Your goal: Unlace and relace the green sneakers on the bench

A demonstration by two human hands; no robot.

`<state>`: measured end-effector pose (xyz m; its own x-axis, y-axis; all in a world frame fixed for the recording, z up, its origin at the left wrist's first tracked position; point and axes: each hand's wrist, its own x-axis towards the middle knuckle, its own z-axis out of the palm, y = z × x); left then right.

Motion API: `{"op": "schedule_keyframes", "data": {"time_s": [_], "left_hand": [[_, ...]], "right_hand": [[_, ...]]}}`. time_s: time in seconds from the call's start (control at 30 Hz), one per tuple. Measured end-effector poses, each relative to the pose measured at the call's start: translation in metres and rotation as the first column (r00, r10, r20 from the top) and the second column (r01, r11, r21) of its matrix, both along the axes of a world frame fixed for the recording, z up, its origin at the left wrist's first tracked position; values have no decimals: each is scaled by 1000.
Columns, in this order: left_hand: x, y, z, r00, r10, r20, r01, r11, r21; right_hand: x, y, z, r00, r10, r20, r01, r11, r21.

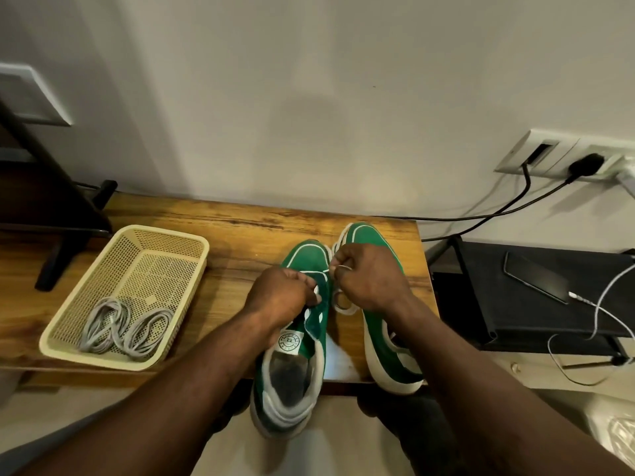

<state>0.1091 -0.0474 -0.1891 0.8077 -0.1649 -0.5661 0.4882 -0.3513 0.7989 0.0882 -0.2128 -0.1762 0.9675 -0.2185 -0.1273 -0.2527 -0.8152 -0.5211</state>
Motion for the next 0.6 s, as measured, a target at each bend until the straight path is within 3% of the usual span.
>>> {"op": "schedule_keyframes", "data": {"time_s": [0.5, 0.6], "left_hand": [[-3, -6, -6, 969, -239, 64, 226, 960, 169], [-9, -10, -10, 971, -228, 78, 209, 957, 201]], "right_hand": [[-7, 4, 9, 948, 252, -195, -286, 942, -177], [-7, 6, 9, 936, 284, -206, -327, 921, -213]]}}
